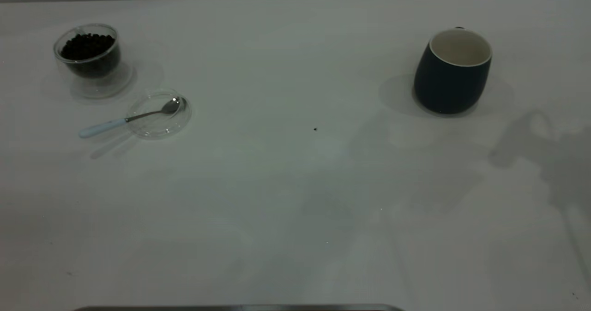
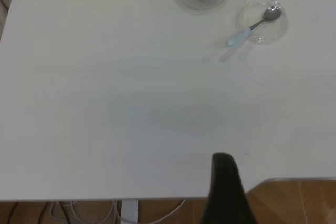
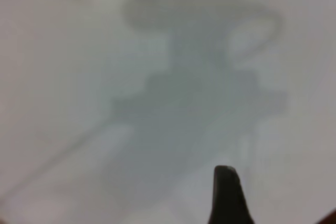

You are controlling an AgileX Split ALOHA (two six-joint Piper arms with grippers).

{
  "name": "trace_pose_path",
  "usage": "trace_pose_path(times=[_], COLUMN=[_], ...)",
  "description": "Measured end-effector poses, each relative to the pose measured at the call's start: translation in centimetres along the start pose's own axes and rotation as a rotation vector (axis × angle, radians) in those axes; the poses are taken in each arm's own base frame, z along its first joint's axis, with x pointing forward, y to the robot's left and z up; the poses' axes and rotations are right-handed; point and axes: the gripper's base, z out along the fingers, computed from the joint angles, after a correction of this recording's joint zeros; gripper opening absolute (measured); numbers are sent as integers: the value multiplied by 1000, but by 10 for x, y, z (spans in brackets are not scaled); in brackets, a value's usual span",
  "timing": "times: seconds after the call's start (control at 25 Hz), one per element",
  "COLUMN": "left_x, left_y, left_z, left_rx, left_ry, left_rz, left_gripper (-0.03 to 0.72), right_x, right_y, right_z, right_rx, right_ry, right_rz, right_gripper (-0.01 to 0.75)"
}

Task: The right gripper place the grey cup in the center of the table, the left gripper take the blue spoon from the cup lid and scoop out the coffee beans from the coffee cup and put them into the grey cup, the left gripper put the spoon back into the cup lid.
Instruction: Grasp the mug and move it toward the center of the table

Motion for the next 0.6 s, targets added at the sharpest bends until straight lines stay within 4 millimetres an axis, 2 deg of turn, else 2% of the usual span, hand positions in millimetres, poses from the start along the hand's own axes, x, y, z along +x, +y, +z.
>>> trace_pose_path(times=[0.36,0.6], left_x=[0,0], left_y=[0,0], left_z=[0,0], left_rx=[0,0], left_ry=[0,0], left_rz=[0,0], left_gripper=[592,592], right_x=[-36,-64], right_y=[-22,-35], right_z=[71,100], right_rx=[-30,-6], right_ry=[16,-2], right_rz=[-211,-339], right_gripper=[462,462])
